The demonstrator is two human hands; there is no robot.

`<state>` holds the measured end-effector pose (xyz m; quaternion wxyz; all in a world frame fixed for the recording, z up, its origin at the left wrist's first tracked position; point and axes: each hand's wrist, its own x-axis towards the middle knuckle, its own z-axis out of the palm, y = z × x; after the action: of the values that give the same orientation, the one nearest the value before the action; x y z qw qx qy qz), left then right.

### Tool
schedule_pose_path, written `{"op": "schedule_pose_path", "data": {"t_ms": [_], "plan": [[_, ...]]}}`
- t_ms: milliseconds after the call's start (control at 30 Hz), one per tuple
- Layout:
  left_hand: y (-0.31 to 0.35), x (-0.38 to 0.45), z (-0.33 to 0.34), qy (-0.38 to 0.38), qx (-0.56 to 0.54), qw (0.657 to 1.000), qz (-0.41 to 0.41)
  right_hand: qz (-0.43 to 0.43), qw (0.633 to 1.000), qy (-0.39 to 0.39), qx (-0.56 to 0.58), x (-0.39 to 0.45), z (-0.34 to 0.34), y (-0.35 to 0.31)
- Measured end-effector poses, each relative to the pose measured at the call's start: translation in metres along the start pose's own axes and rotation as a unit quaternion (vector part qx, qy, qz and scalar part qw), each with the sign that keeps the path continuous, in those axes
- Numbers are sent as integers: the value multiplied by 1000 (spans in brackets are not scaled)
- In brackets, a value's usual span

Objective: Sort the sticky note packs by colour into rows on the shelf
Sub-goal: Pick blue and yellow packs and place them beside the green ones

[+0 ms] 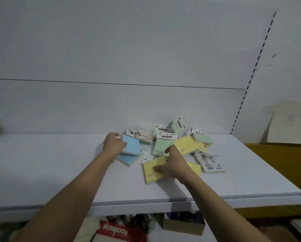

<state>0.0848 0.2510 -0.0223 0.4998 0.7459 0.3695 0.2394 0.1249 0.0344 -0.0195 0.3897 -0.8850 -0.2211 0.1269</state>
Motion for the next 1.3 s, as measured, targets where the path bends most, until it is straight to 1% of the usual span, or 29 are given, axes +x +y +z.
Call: {"op": "schedule_pose_path", "data": {"t_ms": [100, 200, 300, 400, 533, 700, 800, 1000, 1133, 1300], "plan": [[1, -32, -13, -1, -126, 991, -48, -46, 998, 0, 42, -14, -8, 9], [-5, -67, -24, 14, -179, 982, -61, -84, 991, 18, 105, -28, -14, 16], [-9, -98, -35, 34, -237, 969, -55, -72, 975, 8, 208, -38, -14, 23], [-15, -131, -45, 16, -291, 955, -59, -59, 960, -25, 274, -49, -11, 23], [-16, -159, -73, -3, -289, 957, -34, -80, 945, -58, 311, -67, -4, 9], [-19, -174, -117, -3, -274, 962, 1, -127, 943, -98, 293, -92, 6, -25], [-28, -179, -150, -3, -277, 961, 11, -160, 943, -104, 274, -105, 25, -49], [-72, -184, -245, -7, -269, 963, 26, -185, 944, -93, 255, -128, 96, -108], [-108, -183, -315, 0, -285, 958, 19, -199, 941, -103, 252, -142, 150, -156], [-136, -159, -382, 7, -273, 962, 13, -201, 937, -103, 266, -141, 203, -207]]}}
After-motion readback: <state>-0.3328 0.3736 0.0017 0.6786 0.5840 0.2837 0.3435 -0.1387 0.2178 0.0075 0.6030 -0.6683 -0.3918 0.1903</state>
